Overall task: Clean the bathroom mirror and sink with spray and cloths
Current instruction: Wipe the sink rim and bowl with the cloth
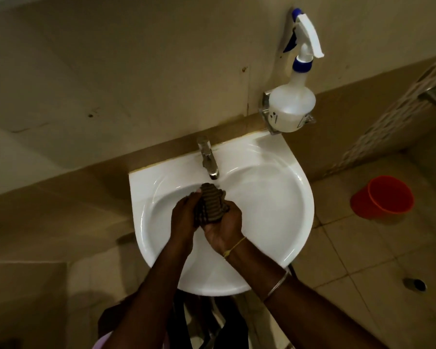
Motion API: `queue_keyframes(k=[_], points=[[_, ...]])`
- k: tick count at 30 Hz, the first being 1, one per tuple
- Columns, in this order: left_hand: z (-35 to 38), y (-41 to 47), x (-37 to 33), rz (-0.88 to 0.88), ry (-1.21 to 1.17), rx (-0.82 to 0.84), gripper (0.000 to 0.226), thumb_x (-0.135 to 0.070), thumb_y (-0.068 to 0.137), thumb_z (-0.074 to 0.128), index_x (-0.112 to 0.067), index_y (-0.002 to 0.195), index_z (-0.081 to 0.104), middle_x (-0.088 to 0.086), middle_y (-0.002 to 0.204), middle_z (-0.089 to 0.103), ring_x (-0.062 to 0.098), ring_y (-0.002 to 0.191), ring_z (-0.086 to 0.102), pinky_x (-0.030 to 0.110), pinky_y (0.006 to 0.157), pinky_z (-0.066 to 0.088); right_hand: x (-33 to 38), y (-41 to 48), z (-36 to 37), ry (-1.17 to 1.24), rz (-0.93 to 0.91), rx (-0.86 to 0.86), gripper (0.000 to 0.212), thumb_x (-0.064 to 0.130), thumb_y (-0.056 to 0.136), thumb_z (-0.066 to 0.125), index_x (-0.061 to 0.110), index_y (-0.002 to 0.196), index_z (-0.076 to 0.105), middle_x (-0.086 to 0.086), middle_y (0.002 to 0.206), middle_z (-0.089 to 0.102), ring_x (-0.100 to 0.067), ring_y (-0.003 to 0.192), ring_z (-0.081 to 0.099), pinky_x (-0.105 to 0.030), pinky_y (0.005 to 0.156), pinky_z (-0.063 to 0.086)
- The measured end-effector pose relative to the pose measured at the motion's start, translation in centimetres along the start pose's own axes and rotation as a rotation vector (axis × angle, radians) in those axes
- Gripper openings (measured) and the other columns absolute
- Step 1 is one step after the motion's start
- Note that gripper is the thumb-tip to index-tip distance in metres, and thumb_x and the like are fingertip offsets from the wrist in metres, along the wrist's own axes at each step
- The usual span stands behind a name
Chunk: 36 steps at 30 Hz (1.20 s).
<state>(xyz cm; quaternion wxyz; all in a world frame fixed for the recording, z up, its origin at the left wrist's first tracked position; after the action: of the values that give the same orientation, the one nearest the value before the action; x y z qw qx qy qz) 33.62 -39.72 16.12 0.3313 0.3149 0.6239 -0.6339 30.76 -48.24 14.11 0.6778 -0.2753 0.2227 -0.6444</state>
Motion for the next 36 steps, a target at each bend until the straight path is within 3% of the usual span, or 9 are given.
queue_keyframes(k=[3,6,8,12,18,23,26,31,36], points=[[-0.7,0.1,0.2,-0.188,-0.336,0.167,0.042,-0.032,0.100,0.063,-0.011,0.137,0.063,0.012,0.132,0.070,0.029,0.124,0.067,0.046,0.113,0.047,-0.7,-0.2,1.1,0.054,0.105,0.054,0.052,0.018,0.103,0.032,-0.001,0.147,0.049,-0.024,0.141,0.057,-0.039,0.122,0.062,-0.049,0.094,0.059],[-0.9,0.3,0.1,-0.207,-0.456,0.127,0.042,-0.026,0.104,0.058,-0.008,0.141,0.058,0.015,0.137,0.066,0.031,0.129,0.062,0.045,0.117,0.042,-0.5,0.0,2.3,0.003,0.164,0.073,0.054,0.027,0.105,0.035,-0.002,0.150,0.045,-0.026,0.146,0.053,-0.041,0.131,0.056,-0.052,0.103,0.053],[-0.7,0.2,-0.1,-0.161,-0.476,0.047,0.041,-0.023,0.104,0.057,-0.006,0.141,0.058,0.015,0.136,0.067,0.030,0.127,0.064,0.046,0.117,0.043,0.1,-0.2,3.1,-0.131,0.127,0.049,0.057,0.042,0.107,0.039,0.001,0.143,0.053,-0.029,0.145,0.053,-0.040,0.132,0.054,-0.051,0.111,0.046],[-0.2,-0.3,-0.6,-0.037,-0.472,-0.066,0.036,-0.022,0.107,0.051,-0.008,0.139,0.058,0.011,0.132,0.069,0.028,0.122,0.066,0.044,0.111,0.048,1.8,-1.4,2.8,-0.538,-0.021,-0.110,0.068,0.068,0.101,0.033,0.020,0.141,0.058,-0.013,0.137,0.064,-0.034,0.125,0.061,-0.049,0.095,0.054],[0.2,1.8,-3.7,0.208,-0.292,-0.265,0.047,-0.032,0.106,0.054,-0.014,0.148,0.051,0.005,0.139,0.064,0.023,0.123,0.064,0.040,0.106,0.051,3.8,-2.6,-2.3,-0.655,-0.116,-0.236,0.049,0.057,0.105,0.036,0.023,0.133,0.059,-0.006,0.136,0.066,-0.029,0.125,0.061,-0.050,0.106,0.048],[4.4,5.1,-4.2,0.292,-0.132,-0.037,0.047,-0.038,0.107,0.050,-0.018,0.149,0.050,0.006,0.140,0.064,0.023,0.126,0.063,0.041,0.104,0.053,3.2,-3.1,-4.7,-0.698,-0.153,-0.243,0.046,0.048,0.109,0.033,0.026,0.146,0.049,0.007,0.117,0.071,-0.025,0.122,0.061,-0.044,0.098,0.050],[6.6,6.3,-3.8,0.250,-0.265,0.053,0.050,-0.040,0.108,0.044,-0.013,0.149,0.048,0.018,0.146,0.058,0.036,0.131,0.057,0.043,0.106,0.047,3.0,-3.6,-5.9,-0.717,-0.128,-0.243,0.049,0.052,0.108,0.031,0.027,0.146,0.049,0.004,0.127,0.069,-0.022,0.121,0.062,-0.043,0.095,0.050],[6.8,8.0,-4.6,0.159,-0.523,0.042,0.051,-0.037,0.108,0.043,-0.007,0.149,0.050,0.022,0.143,0.057,0.033,0.119,0.054,0.047,0.110,0.040,3.0,-4.1,-6.6,-0.716,-0.131,-0.247,0.047,0.051,0.109,0.031,0.025,0.144,0.049,0.000,0.131,0.068,-0.023,0.120,0.063,-0.044,0.097,0.050],[6.4,7.4,-5.2,0.172,-0.525,0.068,0.046,-0.036,0.109,0.042,-0.008,0.143,0.055,0.014,0.125,0.066,0.031,0.112,0.060,0.043,0.100,0.045,2.4,-3.8,-5.9,-0.782,-0.145,-0.243,0.051,0.053,0.108,0.029,0.025,0.146,0.048,0.001,0.132,0.068,-0.023,0.120,0.064,-0.044,0.100,0.051]])
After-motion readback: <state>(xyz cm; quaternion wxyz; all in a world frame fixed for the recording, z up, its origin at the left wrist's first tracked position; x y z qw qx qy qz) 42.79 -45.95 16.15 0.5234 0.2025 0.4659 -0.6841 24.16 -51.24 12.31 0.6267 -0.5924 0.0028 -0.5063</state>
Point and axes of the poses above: each hand's wrist, its own y-axis towards the middle knuckle, its own z-axis out of the palm, x = y × z, the point moved 3 cm from there along y, towards the middle knuckle
